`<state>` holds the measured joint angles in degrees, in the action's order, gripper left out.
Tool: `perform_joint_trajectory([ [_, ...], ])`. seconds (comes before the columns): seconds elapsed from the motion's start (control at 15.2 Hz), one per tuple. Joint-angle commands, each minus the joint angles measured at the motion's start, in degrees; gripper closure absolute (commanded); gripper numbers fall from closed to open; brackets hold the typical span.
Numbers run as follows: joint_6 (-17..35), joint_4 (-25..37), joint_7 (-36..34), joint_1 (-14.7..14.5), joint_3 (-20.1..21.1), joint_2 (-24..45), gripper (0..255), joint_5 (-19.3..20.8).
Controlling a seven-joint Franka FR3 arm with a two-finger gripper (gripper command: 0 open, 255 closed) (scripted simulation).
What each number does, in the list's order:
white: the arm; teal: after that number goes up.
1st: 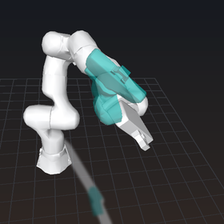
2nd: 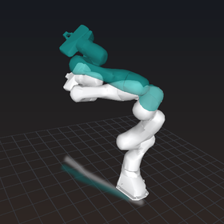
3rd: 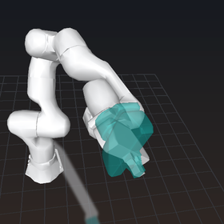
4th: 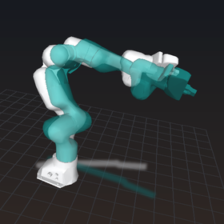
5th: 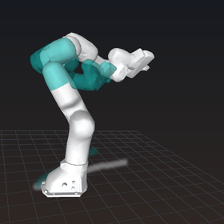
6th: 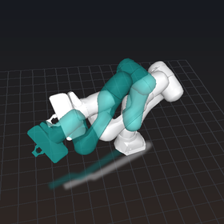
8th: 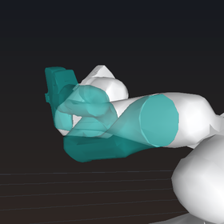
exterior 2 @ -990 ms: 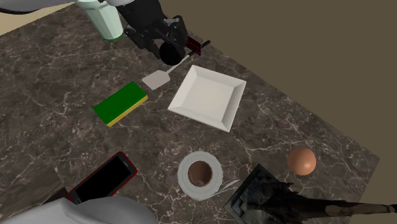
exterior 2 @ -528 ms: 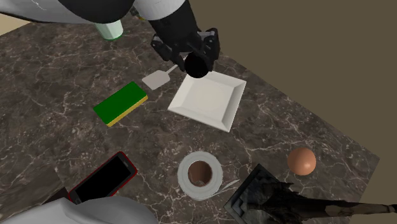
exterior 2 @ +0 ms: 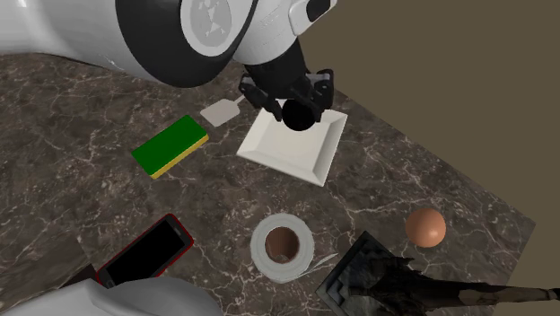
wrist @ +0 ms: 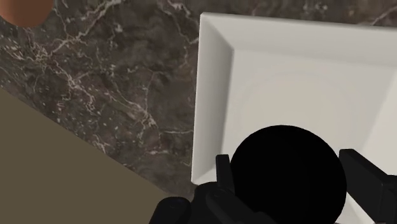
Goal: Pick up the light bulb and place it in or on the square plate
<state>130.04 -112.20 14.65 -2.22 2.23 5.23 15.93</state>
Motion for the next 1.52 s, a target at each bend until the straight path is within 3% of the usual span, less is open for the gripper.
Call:
perform_joint_trajectory([
  [0.0,1.34,-0.67,-0.38,0.03,-0.07,0.66,255,0.32],
  [0.53,6.63,-3.70,-2.26,0.05,-0.37,3.09,255,1.84],
  [1.06,6.63,-3.70,-2.26,0.04,-0.38,3.09,255,1.83],
  [1.12,6.55,-3.74,-2.11,0.09,-0.41,2.94,0,1.77],
  [1.45,6.64,-3.70,-2.26,0.03,-0.38,3.09,0,1.83],
])
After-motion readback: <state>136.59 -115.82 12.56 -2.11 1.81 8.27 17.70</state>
